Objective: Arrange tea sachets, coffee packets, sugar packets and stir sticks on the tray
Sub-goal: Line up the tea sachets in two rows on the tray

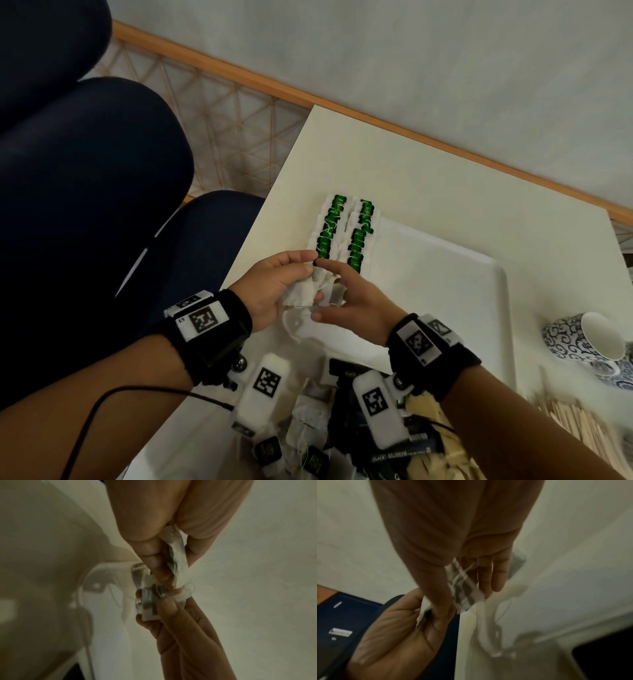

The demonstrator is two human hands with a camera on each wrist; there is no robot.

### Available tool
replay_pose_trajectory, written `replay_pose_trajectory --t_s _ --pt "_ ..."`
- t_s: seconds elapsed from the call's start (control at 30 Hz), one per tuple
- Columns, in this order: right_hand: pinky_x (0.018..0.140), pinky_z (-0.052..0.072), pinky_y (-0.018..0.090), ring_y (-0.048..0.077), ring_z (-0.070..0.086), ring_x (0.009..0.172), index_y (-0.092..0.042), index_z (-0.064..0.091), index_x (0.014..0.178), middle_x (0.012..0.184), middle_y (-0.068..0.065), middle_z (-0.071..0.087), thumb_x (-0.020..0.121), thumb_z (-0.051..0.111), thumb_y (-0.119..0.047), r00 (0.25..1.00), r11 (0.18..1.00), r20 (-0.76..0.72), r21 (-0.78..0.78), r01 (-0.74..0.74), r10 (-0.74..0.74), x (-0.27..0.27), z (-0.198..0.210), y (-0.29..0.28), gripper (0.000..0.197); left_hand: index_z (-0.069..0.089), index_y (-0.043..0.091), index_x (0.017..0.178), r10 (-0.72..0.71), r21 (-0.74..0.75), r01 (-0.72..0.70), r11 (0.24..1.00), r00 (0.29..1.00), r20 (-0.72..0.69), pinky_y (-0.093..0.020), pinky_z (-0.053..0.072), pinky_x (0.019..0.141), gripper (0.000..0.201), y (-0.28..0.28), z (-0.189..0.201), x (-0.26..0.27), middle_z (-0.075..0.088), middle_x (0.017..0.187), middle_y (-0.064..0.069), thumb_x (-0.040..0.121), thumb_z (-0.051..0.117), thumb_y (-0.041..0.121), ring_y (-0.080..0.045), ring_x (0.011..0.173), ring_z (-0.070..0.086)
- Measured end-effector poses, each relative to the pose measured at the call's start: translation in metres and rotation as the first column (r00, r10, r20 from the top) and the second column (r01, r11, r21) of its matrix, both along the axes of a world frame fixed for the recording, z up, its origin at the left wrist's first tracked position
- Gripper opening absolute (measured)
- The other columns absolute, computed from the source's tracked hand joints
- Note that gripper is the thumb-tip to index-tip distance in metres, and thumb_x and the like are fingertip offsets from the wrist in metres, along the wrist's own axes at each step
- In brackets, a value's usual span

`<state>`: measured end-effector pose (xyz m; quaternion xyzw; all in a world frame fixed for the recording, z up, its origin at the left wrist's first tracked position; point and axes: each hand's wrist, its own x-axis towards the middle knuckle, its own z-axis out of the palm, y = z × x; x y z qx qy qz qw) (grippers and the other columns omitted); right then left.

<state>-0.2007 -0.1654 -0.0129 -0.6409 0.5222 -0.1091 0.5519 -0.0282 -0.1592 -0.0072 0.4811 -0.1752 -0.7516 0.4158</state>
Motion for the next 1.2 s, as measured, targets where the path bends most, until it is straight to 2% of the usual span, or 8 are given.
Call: replay_pose_trajectory --t_s 0.1,0.2,0.43,0.53,0.77,0.93,1.1,1.2 --pt "0.083 0.056 0.037 0.024 0.067 0.089 -0.019 0.047 0.131 0.104 0.014 0.067 0.080 0.073 -0.006 0.972 0.978 0.137 0.108 0.176 -0.190 0.003 -0.002 0.000 0.059 0.062 0.008 0.108 0.005 -0.015 -0.005 1.000 1.000 0.018 -0.037 0.059 0.066 0.022 0.002 -0.002 0.000 0.067 0.099 -0.017 0.090 0.055 -0.003 -0.028 0.083 0.067" --pt "0.066 0.053 0.033 0.021 0.066 0.076 -0.026 0.054 0.111 0.091 0.011 0.068 0.078 0.074 -0.005 0.971 0.978 0.122 0.067 0.200 -0.207 -0.002 -0.002 -0.005 0.044 0.063 0.008 0.104 0.008 -0.037 -0.005 0.999 0.996 0.087 -0.040 0.058 0.072 0.020 0.002 -0.003 0.003 0.064 0.102 -0.017 0.090 0.056 -0.003 -0.027 0.085 0.065" --pt "0.056 0.049 0.030 0.021 0.064 0.064 -0.019 0.055 0.096 0.082 0.010 0.065 0.085 0.067 -0.004 0.970 0.974 0.121 0.100 0.201 -0.213 -0.011 0.007 -0.011 0.022 0.065 0.007 0.088 0.029 -0.113 0.005 0.994 0.956 0.293 -0.022 0.052 0.048 0.029 0.003 -0.004 0.010 0.064 0.084 -0.009 0.091 0.043 -0.012 -0.019 0.064 0.061" --pt "0.056 0.051 0.028 0.018 0.062 0.063 -0.013 0.054 0.106 0.086 0.008 0.064 0.092 0.059 -0.007 0.962 0.969 0.169 0.166 0.186 -0.213 -0.004 0.016 -0.010 0.016 0.068 0.009 0.084 0.022 -0.116 0.019 0.993 0.937 0.349 -0.020 0.051 0.050 0.037 0.004 -0.005 0.009 0.065 0.080 -0.006 0.089 0.040 -0.014 -0.014 0.063 0.062" --pt "0.064 0.055 0.029 0.018 0.064 0.066 -0.010 0.037 0.134 0.082 0.008 0.066 0.087 0.061 0.002 0.938 0.935 0.194 0.269 0.229 -0.286 0.000 0.026 -0.013 0.054 0.072 0.012 0.085 -0.050 -0.109 0.092 0.990 0.941 0.335 -0.023 0.055 0.060 0.021 0.005 -0.006 0.007 0.072 0.078 -0.003 0.087 0.059 -0.005 -0.012 0.064 0.065" --pt "0.049 0.050 0.026 0.019 0.059 0.052 -0.010 0.038 0.131 0.077 0.012 0.072 0.096 0.054 -0.017 0.913 0.887 0.151 0.340 0.311 -0.379 0.001 0.033 -0.015 0.039 0.073 0.018 0.085 -0.071 -0.137 0.132 0.982 0.923 0.379 -0.023 0.052 0.060 0.020 0.006 -0.007 0.009 0.071 0.076 0.002 0.084 0.066 -0.001 -0.011 0.065 0.064" --pt "0.043 0.041 0.022 0.020 0.052 0.042 -0.009 0.037 0.134 0.064 0.014 0.066 0.100 0.044 -0.016 0.906 0.848 0.112 0.414 0.331 -0.408 0.007 0.028 -0.011 0.035 0.066 0.017 0.113 -0.158 -0.227 0.267 0.937 0.900 0.407 -0.011 0.041 0.048 0.037 0.009 -0.002 0.003 0.057 0.065 0.009 0.083 0.067 -0.003 0.002 0.047 0.050" --pt "0.043 0.039 0.022 0.020 0.050 0.042 -0.010 0.037 0.137 0.061 0.013 0.065 0.100 0.040 -0.014 0.894 0.818 0.100 0.458 0.349 -0.438 0.010 0.025 -0.009 0.037 0.067 0.024 0.115 -0.187 -0.241 0.331 0.912 0.861 0.473 -0.017 0.038 0.051 0.039 0.007 -0.004 0.003 0.054 0.066 0.000 0.083 0.069 0.002 -0.010 0.054 0.045"
